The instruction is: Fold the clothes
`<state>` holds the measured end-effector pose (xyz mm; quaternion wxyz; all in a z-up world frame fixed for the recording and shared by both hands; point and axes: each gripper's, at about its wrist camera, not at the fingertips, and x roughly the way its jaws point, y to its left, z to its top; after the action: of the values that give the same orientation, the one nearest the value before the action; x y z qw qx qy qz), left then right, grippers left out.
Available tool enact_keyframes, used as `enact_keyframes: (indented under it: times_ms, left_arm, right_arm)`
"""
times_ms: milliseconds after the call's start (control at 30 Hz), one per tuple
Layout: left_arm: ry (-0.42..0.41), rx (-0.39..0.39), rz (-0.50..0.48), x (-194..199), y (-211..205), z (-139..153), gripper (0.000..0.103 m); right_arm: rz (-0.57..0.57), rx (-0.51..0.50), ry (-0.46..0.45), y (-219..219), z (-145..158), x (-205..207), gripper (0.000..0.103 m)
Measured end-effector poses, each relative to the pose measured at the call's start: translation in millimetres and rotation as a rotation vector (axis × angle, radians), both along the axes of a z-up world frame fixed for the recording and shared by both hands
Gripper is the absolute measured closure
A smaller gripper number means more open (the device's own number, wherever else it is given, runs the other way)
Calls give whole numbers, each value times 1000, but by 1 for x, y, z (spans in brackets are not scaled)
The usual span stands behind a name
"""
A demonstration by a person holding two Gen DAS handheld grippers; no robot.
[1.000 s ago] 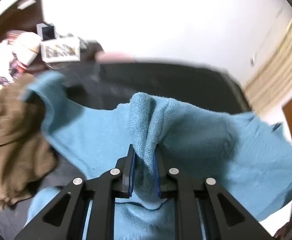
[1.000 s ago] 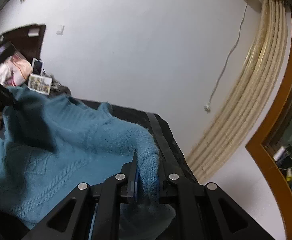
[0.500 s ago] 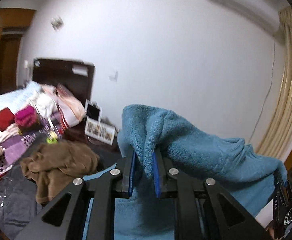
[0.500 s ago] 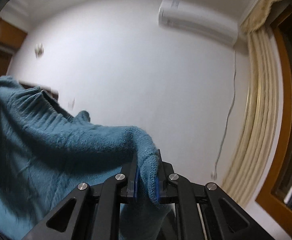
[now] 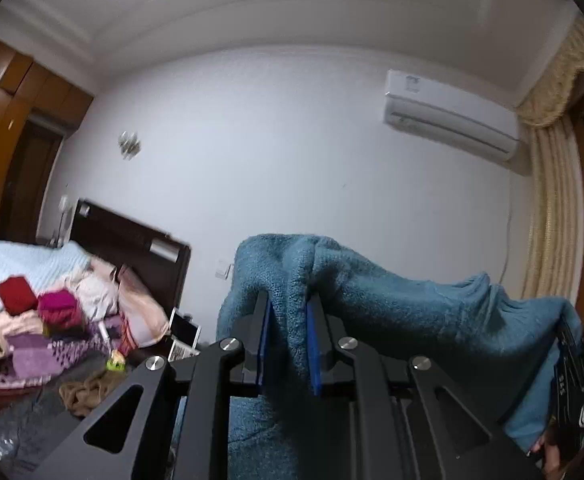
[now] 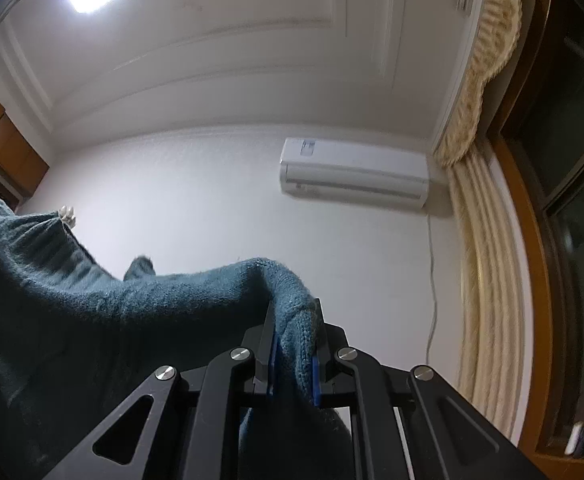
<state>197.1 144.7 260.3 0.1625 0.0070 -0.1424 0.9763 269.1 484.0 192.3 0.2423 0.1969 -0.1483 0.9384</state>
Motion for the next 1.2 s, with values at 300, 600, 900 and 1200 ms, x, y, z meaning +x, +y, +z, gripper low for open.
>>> enact_keyframes:
  times_ms: [300,600,900,1200]
  left_arm:
    - [33,-1,-13,47,0,-1,84]
    - [55,-75,-11,78,21,3,84]
    - [-245,-122,-25,-33,57,-46,84]
    - [-405,-253,15,-156,110,-119,87]
  right_arm:
    - [-48,12,30,12,-5,46,91]
    - [-65,1,-8,31,-11,75,91]
    - [-90,-29,-238,65,-55,-19,91]
    - [-113,-153,-573,116,-129,-148,91]
